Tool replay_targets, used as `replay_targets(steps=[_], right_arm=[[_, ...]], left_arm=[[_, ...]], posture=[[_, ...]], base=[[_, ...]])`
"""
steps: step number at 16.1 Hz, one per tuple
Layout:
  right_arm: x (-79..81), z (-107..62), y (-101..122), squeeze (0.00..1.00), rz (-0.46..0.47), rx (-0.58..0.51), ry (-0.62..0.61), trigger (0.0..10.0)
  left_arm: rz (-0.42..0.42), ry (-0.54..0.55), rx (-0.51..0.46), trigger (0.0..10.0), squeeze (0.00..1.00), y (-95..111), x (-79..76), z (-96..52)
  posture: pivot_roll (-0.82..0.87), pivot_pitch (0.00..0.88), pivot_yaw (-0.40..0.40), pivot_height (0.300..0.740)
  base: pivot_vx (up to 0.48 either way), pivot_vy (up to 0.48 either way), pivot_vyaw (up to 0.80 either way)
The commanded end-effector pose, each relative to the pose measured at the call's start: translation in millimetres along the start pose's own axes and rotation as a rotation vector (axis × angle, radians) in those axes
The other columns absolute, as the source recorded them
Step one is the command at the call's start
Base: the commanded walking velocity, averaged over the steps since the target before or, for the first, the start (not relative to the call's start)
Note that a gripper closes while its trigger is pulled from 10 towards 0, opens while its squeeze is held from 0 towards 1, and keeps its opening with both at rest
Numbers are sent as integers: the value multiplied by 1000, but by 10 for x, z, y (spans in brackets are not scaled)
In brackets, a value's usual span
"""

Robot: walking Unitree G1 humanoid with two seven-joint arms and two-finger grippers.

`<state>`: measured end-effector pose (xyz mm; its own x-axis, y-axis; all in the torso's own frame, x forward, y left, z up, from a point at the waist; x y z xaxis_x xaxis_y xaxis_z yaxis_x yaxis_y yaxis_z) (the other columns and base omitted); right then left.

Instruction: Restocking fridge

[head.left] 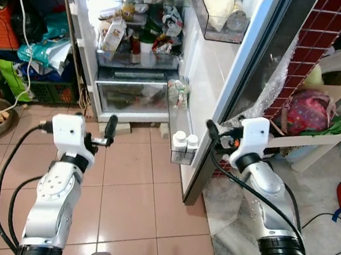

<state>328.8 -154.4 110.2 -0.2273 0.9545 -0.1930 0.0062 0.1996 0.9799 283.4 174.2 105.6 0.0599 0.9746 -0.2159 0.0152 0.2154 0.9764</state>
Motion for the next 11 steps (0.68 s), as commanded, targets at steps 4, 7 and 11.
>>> replay_targets(steps=[4,7,11], right_arm=[[-243,203,-156,0,56,137,-158,10000],[-361,409,-85,0,112,159,-258,10000],[-430,628,162,0,141,104,-300,10000]], left_arm=[[34,26,5,10000,0,17,18,-78],[49,50,13,10000,0,28,65,-202],[58,79,21,10000,0,43,119,-287]], posture=[[131,57,-36,740],[169,87,-44,740],[196,102,-62,740]], base=[[0,0,0],[0,0,0],[0,0,0]])
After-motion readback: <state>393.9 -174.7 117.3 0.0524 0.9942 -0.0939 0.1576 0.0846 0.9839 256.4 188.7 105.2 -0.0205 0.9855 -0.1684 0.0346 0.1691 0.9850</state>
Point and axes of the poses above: a point about 5 cm out from each wrist's last joint towards the gripper, its own z axis pointing out of the wrist towards the gripper, its own y axis along the axis of the wrist's last joint, x = y × z, the point moved 2 cm from there along z, pointing out of the wrist towards the gripper, and after that the axes turned 8 degrees about -z, right-handed, at the moved point
